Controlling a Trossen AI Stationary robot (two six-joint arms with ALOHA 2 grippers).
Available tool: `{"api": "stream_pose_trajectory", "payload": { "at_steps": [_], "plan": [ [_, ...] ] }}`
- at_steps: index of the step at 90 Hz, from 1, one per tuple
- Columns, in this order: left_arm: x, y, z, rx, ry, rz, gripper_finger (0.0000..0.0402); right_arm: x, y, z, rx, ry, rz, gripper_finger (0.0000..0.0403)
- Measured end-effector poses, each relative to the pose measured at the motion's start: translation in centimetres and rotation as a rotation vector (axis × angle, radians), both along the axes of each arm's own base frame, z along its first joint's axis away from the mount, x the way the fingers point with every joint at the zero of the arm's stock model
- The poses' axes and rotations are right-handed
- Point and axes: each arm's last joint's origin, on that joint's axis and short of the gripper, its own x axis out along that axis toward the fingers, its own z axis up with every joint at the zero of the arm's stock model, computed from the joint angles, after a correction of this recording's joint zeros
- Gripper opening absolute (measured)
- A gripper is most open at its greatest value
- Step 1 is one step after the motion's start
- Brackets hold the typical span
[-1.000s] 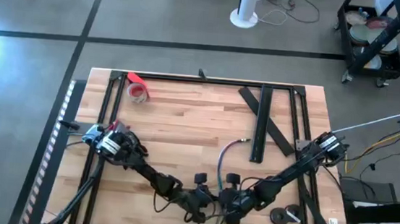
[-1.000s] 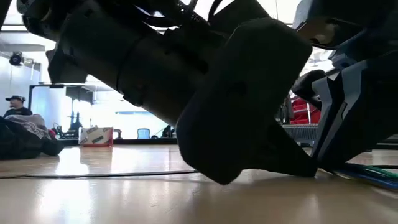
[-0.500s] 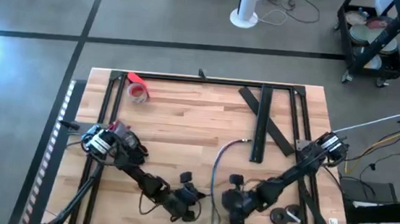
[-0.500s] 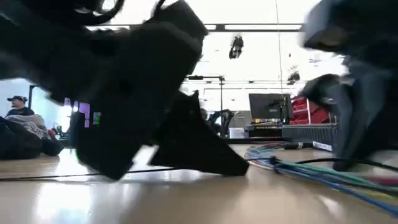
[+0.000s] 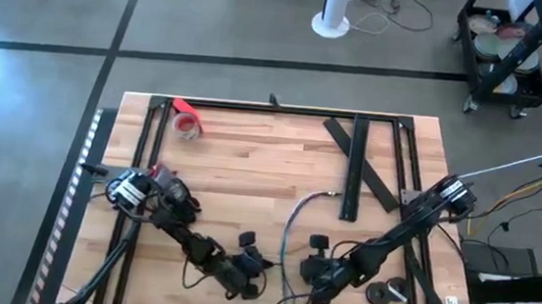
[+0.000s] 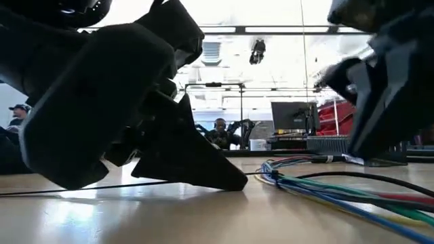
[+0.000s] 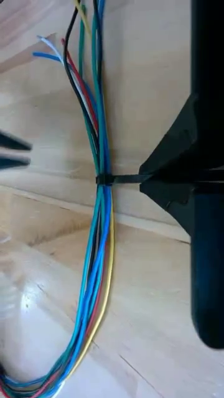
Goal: Ziptie cables
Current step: Put the zip-tied cables into the black cable duct
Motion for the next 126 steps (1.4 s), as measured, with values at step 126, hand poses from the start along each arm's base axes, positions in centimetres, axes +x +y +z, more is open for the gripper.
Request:
{"api": "stream_pose_trajectory", "payload": {
  "at_steps": [126],
  "plan": [
    [-10.8,11.0,21.2,0.041,-0.500,0.062,0.0003,-4.2,-9.1,5.5,-0.280,0.035,-0.553,0.0106]
  ]
}}
